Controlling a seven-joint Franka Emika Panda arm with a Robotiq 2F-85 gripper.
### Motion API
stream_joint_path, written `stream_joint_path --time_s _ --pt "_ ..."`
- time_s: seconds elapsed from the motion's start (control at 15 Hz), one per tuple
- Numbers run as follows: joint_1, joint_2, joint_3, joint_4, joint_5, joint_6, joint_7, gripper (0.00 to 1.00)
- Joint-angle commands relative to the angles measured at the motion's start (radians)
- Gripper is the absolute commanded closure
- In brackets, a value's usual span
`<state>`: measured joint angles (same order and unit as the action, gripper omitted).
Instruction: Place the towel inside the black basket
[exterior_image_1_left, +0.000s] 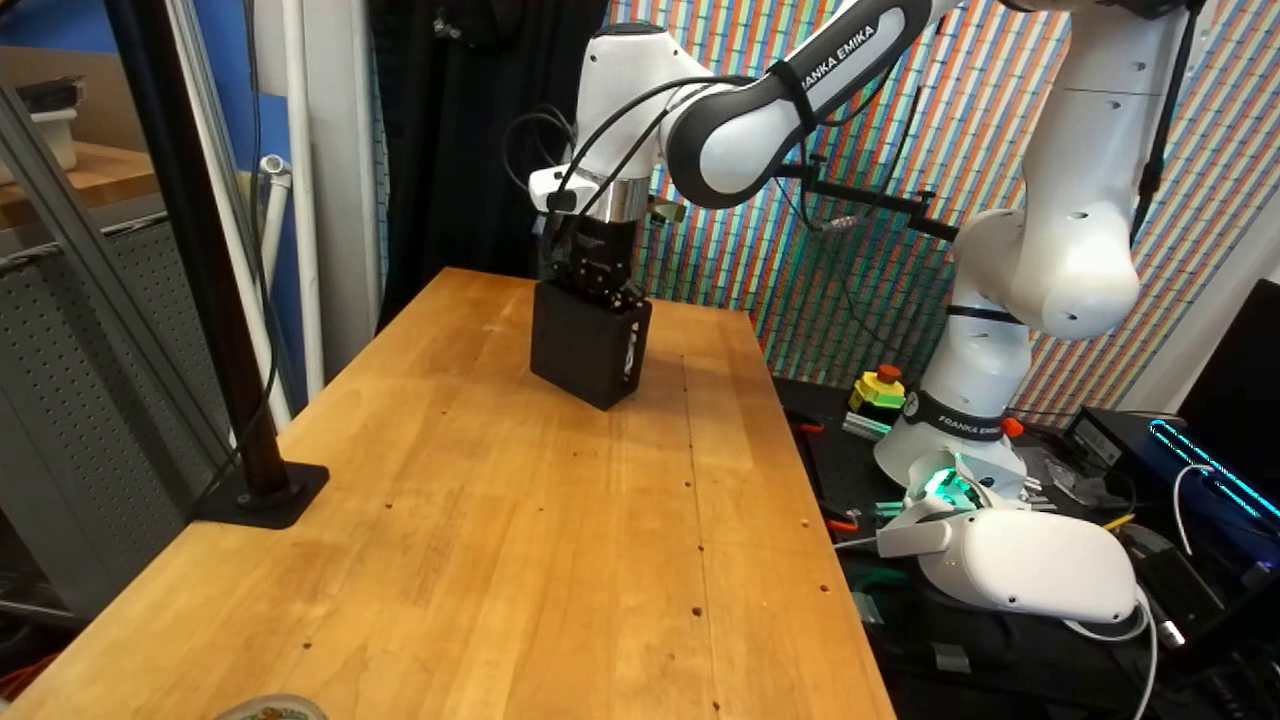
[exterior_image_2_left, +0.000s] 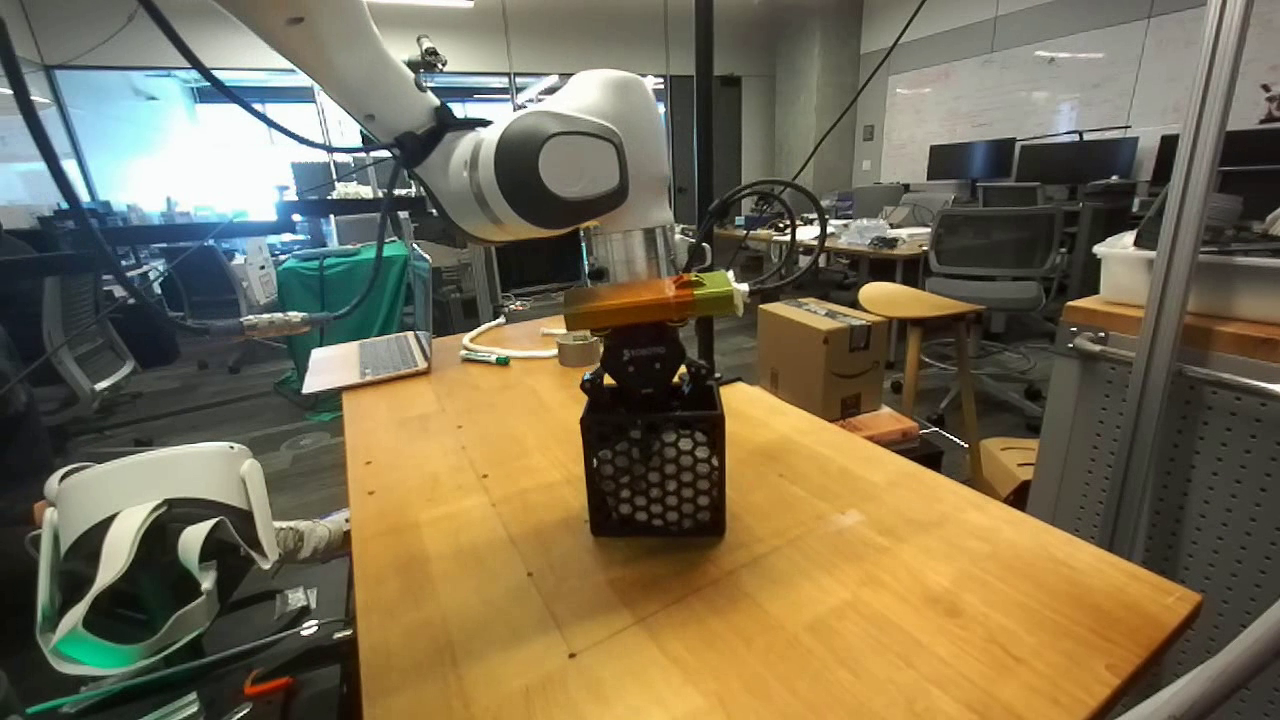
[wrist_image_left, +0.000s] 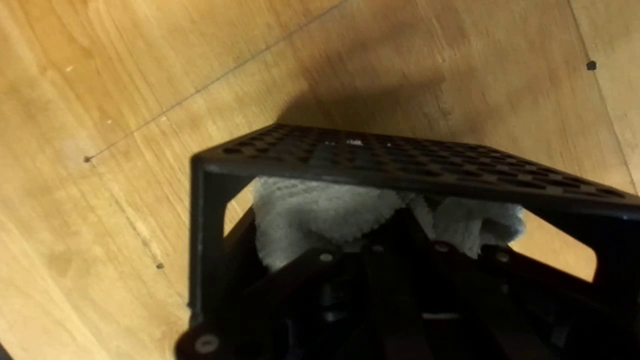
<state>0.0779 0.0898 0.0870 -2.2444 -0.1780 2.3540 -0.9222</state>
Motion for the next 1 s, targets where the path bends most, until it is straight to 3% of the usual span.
stream_joint_path --time_s 0.0,0.47,0.73,0.93 --pt "-0.009 0.071 0.005 0.043 0.012 -0.003 -0.026 0.88" --pt "0.006 0.07 0.028 0.042 -0.041 0.015 -0.047 0.88" --pt "-0.004 0.093 0.038 0.071 0.019 0.014 -0.138 0.88" --pt "-0.021 0.125 0.048 0.102 0.146 -0.006 -0.283 0.89"
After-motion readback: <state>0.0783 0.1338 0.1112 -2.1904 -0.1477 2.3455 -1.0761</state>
